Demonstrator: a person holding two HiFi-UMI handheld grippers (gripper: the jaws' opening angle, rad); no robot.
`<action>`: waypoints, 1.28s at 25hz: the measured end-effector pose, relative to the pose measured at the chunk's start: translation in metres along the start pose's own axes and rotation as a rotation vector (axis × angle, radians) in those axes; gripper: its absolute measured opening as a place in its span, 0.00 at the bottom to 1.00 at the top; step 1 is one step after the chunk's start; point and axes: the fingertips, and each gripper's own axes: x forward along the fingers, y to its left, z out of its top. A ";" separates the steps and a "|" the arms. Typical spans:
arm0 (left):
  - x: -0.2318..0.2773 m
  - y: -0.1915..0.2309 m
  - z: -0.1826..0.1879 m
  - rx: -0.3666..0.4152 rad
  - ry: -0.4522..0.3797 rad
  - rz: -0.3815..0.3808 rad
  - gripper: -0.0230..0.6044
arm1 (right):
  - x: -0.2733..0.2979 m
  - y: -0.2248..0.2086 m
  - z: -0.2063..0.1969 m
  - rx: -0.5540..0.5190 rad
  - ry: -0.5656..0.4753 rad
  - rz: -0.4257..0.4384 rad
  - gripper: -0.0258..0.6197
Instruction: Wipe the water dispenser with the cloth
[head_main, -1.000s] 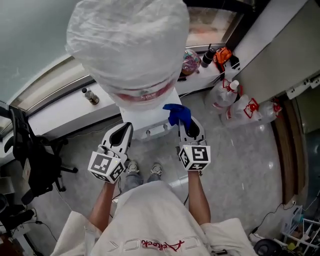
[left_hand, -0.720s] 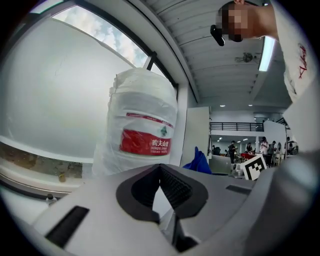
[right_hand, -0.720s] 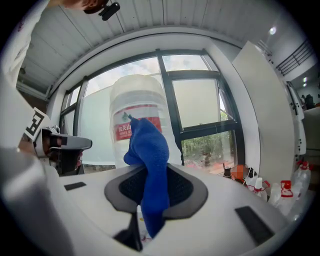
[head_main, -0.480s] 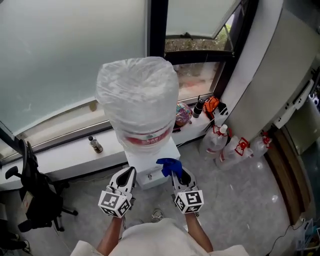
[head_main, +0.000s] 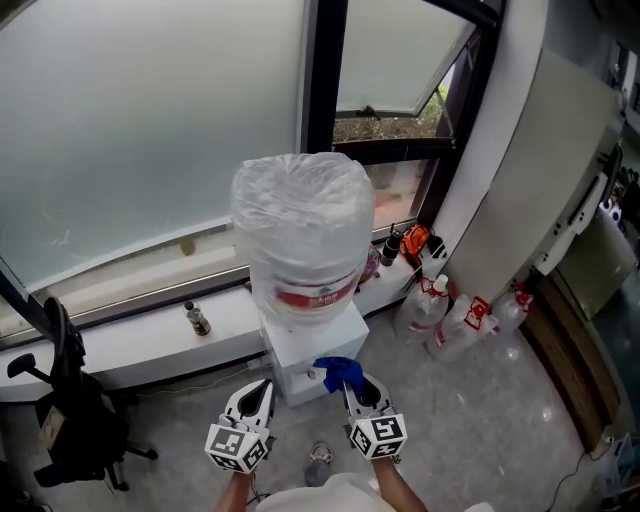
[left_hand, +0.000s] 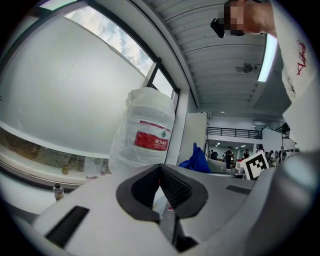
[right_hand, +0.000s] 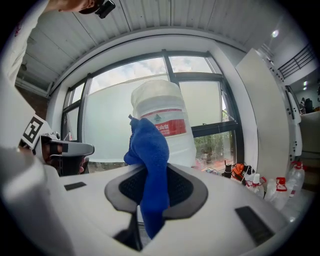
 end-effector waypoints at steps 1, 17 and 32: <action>-0.011 0.000 -0.001 0.001 0.001 -0.001 0.05 | -0.007 0.011 -0.002 0.001 -0.001 0.002 0.18; -0.141 -0.036 -0.018 -0.044 0.008 -0.009 0.05 | -0.109 0.102 -0.020 -0.003 0.014 0.006 0.18; -0.150 -0.133 -0.036 -0.045 0.022 -0.016 0.05 | -0.188 0.081 -0.012 -0.019 -0.004 0.066 0.18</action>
